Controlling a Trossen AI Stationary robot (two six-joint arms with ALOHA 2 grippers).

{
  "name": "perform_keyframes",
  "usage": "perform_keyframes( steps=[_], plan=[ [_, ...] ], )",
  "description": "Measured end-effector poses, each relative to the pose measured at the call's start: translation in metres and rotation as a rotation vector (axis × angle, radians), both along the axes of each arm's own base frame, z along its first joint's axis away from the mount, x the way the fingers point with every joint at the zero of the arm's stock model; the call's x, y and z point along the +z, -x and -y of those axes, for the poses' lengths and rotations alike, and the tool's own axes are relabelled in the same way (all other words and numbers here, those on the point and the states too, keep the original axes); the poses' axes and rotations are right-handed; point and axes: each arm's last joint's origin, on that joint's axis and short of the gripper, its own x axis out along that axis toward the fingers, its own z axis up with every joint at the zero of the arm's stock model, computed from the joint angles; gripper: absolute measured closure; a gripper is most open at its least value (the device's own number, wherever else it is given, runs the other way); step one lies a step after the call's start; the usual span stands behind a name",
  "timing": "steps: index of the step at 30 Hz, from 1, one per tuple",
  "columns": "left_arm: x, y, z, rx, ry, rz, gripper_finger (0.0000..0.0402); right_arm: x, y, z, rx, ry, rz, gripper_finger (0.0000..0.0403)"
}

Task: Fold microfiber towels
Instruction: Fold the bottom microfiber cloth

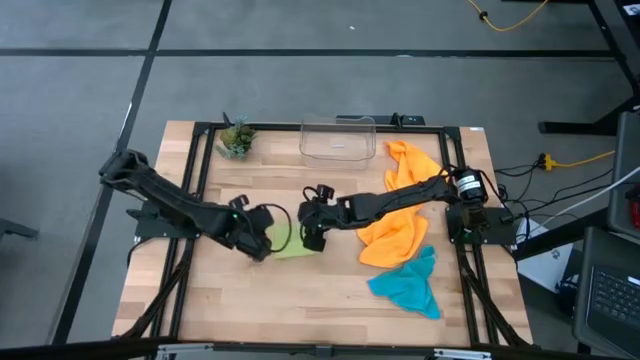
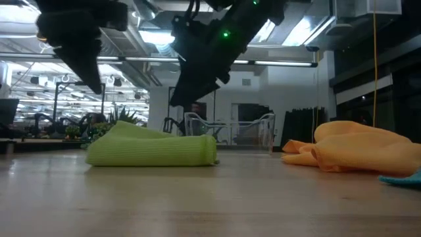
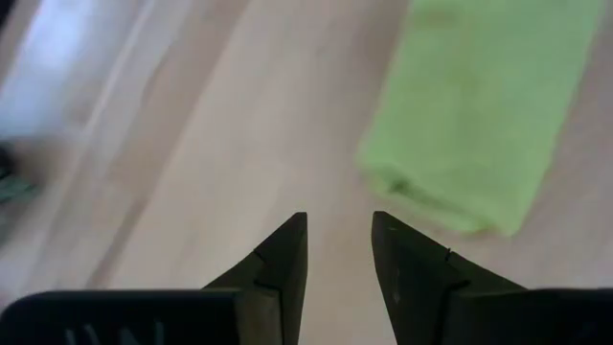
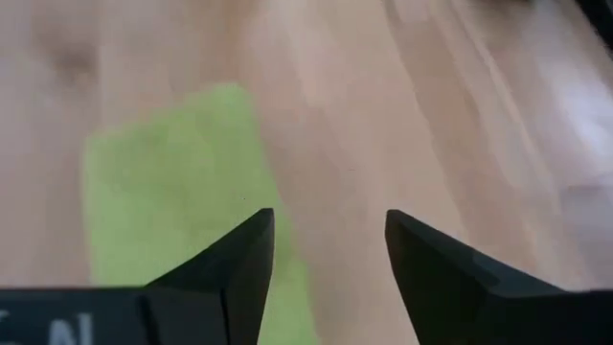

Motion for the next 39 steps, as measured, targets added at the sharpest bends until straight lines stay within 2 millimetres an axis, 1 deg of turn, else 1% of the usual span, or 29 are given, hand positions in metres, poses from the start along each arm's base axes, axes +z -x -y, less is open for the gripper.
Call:
perform_keyframes(
  steps=[2, 5, 7, 9, 13, 17, 19, 22, 25, 28, 30, 31, 33, 34, 36, 39],
  plan=[
    [0.005, 0.008, -0.004, 0.020, -0.019, -0.014, 0.0291, -0.005, -0.003, -0.003, 0.010, -0.057, 0.099, 0.0199],
    [0.010, 0.012, -0.007, 0.025, -0.056, 0.005, 0.0291, -0.013, -0.004, -0.005, 0.020, -0.102, 0.262, 0.0199],
    [0.012, 0.013, -0.007, 0.023, -0.075, 0.019, 0.0291, -0.025, -0.003, -0.007, 0.021, -0.102, 0.343, 0.0199],
    [0.012, 0.013, -0.006, 0.019, -0.091, 0.023, 0.0291, -0.043, -0.004, -0.010, 0.040, -0.083, 0.380, 0.0199],
    [0.012, 0.013, -0.005, -0.007, -0.119, 0.021, 0.0291, -0.079, -0.010, -0.015, 0.038, -0.042, 0.388, 0.0199],
    [0.012, 0.013, -0.004, -0.011, -0.122, 0.020, 0.0291, -0.110, -0.024, -0.016, 0.034, -0.034, 0.356, 0.0199],
    [0.012, 0.013, -0.004, -0.011, -0.121, 0.021, 0.0291, -0.122, -0.030, -0.017, 0.028, -0.038, 0.339, 0.0199],
    [0.012, 0.013, -0.004, -0.011, -0.122, 0.021, 0.0291, -0.127, -0.039, -0.017, 0.028, -0.078, 0.312, 0.0199],
    [0.012, 0.013, -0.004, -0.010, -0.122, 0.021, 0.0291, -0.124, -0.042, -0.017, 0.019, -0.064, 0.306, 0.0199],
    [0.012, 0.013, -0.004, -0.011, -0.122, 0.021, 0.0291, -0.108, -0.044, -0.017, 0.046, 0.030, 0.291, 0.0199],
    [0.012, 0.014, -0.004, -0.011, -0.121, 0.018, 0.0291, -0.092, -0.045, -0.015, 0.050, 0.085, 0.289, 0.0199],
    [0.012, 0.014, -0.004, -0.011, -0.121, 0.018, 0.0291, -0.080, -0.046, -0.015, 0.043, 0.098, 0.309, 0.0199],
    [0.012, 0.014, -0.004, -0.011, -0.121, 0.017, 0.0291, -0.060, -0.047, -0.014, 0.034, 0.104, 0.364, 0.0199],
    [0.012, 0.014, -0.004, -0.011, -0.121, 0.017, 0.0291, -0.054, -0.047, -0.014, 0.026, 0.093, 0.380, 0.0199],
    [0.012, 0.014, -0.005, -0.011, -0.122, 0.016, 0.0291, -0.053, -0.048, -0.015, 0.018, 0.040, 0.412, 0.0198],
    [0.012, 0.014, -0.005, -0.012, -0.122, 0.015, 0.0291, -0.060, -0.049, -0.018, 0.036, -0.068, 0.433, 0.0198]
  ],
)
